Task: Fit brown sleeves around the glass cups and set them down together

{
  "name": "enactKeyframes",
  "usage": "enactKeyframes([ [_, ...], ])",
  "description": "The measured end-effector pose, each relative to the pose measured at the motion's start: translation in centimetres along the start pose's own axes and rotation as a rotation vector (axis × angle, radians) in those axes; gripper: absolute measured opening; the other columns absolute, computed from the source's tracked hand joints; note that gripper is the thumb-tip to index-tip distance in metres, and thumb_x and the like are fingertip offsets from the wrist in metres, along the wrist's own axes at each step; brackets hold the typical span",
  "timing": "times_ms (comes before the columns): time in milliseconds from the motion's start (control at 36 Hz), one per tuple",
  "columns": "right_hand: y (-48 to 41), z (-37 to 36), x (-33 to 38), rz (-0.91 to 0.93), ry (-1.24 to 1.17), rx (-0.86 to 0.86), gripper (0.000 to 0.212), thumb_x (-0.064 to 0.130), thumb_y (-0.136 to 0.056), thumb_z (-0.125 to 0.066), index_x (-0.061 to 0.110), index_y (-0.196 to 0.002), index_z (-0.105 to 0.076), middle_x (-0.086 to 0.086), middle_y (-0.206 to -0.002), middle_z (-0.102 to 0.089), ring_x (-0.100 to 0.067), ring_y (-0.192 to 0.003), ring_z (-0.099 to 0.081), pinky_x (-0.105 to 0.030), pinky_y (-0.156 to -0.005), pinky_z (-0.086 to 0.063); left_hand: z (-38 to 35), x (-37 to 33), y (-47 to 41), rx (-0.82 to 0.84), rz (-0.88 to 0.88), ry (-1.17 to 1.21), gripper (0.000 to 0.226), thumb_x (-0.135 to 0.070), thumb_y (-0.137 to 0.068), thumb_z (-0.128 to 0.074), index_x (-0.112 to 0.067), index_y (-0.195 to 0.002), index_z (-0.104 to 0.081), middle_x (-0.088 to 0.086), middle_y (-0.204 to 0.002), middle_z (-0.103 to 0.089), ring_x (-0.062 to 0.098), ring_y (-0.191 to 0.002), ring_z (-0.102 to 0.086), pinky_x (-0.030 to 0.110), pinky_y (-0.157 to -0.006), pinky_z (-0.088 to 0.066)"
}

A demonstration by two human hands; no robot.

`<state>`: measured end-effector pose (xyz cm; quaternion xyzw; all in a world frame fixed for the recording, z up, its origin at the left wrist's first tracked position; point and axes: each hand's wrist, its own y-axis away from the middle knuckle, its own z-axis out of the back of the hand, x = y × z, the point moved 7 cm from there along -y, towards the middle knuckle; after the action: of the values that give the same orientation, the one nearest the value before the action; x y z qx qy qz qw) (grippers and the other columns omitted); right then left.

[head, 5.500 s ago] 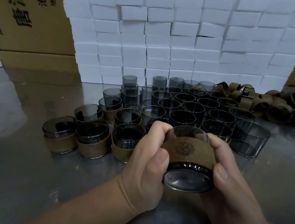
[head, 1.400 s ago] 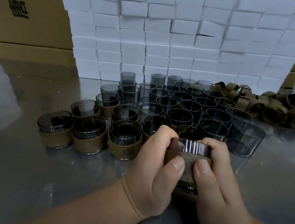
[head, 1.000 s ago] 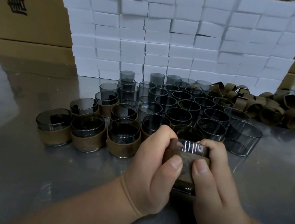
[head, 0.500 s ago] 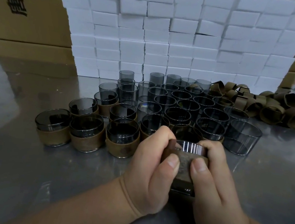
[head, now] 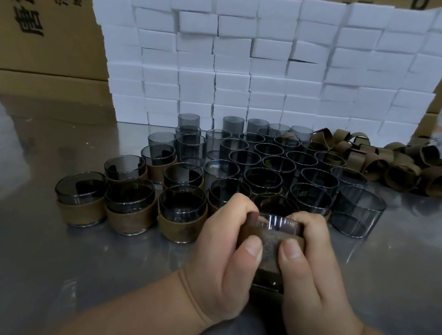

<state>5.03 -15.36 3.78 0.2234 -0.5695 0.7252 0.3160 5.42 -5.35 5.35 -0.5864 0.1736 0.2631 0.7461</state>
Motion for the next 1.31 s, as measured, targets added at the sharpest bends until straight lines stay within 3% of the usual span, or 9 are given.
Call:
enactKeyframes([
  [83, -0.1, -0.1, 0.2, 0.009, -0.018, -0.003, 0.017, 0.042, -0.084, -0.037, 0.029, -0.091, -0.044, 0.003, -0.085, -0.054, 0.0, -0.063, -0.05, -0.01, -0.058, -0.04, 0.1, -0.2, -0.1, -0.01, -0.01, -0.046, 0.049, -0.05, -0.089, -0.037, -0.002, -0.08, -0.045, 0.005, -0.066, -0.045, 0.013, -0.058, -0.043, 0.029, -0.054, -0.038],
  [167, -0.1, 0.1, -0.1, -0.026, -0.035, -0.015, 0.024, 0.045, -0.083, -0.037, 0.03, -0.099, -0.046, 0.018, -0.095, -0.057, 0.005, -0.073, -0.054, -0.006, -0.065, -0.041, 0.2, 0.0, -0.5, 0.007, 0.005, -0.066, 0.035, -0.039, -0.084, -0.039, -0.006, -0.082, -0.046, -0.002, -0.066, -0.043, 0.005, -0.058, -0.04, 0.019, -0.057, -0.035],
  [333, -0.2, 0.1, -1.0, -0.088, -0.097, -0.008, 0.062, 0.08, -0.077, -0.035, 0.04, -0.125, -0.039, 0.033, -0.122, -0.045, 0.005, -0.114, -0.048, -0.016, -0.094, -0.041, 1.0, -0.7, -1.5, 0.029, -0.086, -0.261, 0.041, -0.035, -0.077, -0.041, 0.003, -0.086, -0.053, 0.01, -0.077, -0.052, 0.019, -0.064, -0.05, 0.035, -0.056, -0.042],
  [417, -0.3, -0.4, -1.5, -0.149, -0.177, 0.009, 0.064, 0.079, -0.072, -0.043, 0.05, -0.128, -0.035, 0.036, -0.126, -0.044, -0.005, -0.102, -0.06, -0.031, -0.086, -0.051, 2.3, -0.6, -2.2, -0.079, -0.108, -0.398, 0.042, -0.035, -0.078, -0.041, 0.004, -0.087, -0.053, 0.013, -0.081, -0.053, 0.018, -0.069, -0.048, 0.034, -0.062, -0.041],
  [639, -0.5, -1.4, -1.1, -0.119, -0.11, 0.081, 0.042, 0.072, -0.079, -0.04, 0.068, -0.12, -0.034, 0.034, -0.125, -0.043, -0.008, -0.092, -0.063, -0.016, -0.074, -0.049, 6.0, 1.3, -4.5, -0.265, 0.082, -0.378, 0.027, -0.045, -0.077, -0.029, -0.023, -0.092, -0.034, -0.007, -0.085, -0.04, 0.0, -0.074, -0.04, 0.015, -0.067, -0.033],
  [750, -0.3, -1.7, -1.4, -0.154, -0.074, 0.154, 0.041, 0.056, -0.075, -0.038, 0.07, -0.113, -0.035, 0.032, -0.122, -0.045, -0.01, -0.087, -0.061, -0.015, -0.073, -0.047, 7.2, 3.6, -6.8, -0.251, 0.336, -0.362, 0.014, -0.043, -0.082, -0.037, -0.03, -0.084, -0.031, -0.008, -0.087, -0.04, -0.004, -0.071, -0.045, 0.022, -0.061, -0.035],
  [861, -0.2, -1.8, -1.6, -0.183, -0.078, 0.201, 0.04, 0.056, -0.072, -0.04, 0.055, -0.111, -0.043, 0.031, -0.113, -0.049, -0.006, -0.089, -0.059, -0.01, -0.072, -0.045, 8.3, 6.6, -9.7, -0.155, 0.491, -0.539, 0.016, -0.033, -0.09, -0.047, -0.023, -0.094, -0.036, 0.0, -0.098, -0.045, 0.017, -0.083, -0.047, 0.031, -0.065, -0.033],
  [972, -0.3, -2.0, -1.6, -0.233, -0.059, 0.233, 0.037, 0.058, -0.066, -0.041, 0.069, -0.101, -0.04, 0.028, -0.106, -0.053, -0.004, -0.084, -0.059, -0.009, -0.071, -0.043, 8.5, 9.5, -11.6, 0.033, 0.608, -0.705, 0.023, -0.038, -0.089, -0.051, -0.02, -0.095, -0.039, -0.003, -0.088, -0.047, 0.018, -0.078, -0.048, 0.031, -0.057, -0.031],
  [1306, -0.2, -2.4, -1.9, -0.262, -0.019, 0.275, 0.038, 0.059, -0.064, -0.042, 0.07, -0.1, -0.036, 0.033, -0.111, -0.051, -0.007, -0.079, -0.061, -0.013, -0.072, -0.046, 7.7, 13.8, -13.9, 0.523, 0.471, -1.027, 0.021, -0.038, -0.089, -0.057, -0.021, -0.084, -0.046, -0.006, -0.077, -0.047, 0.017, -0.075, -0.047, 0.027, -0.056, -0.031],
])
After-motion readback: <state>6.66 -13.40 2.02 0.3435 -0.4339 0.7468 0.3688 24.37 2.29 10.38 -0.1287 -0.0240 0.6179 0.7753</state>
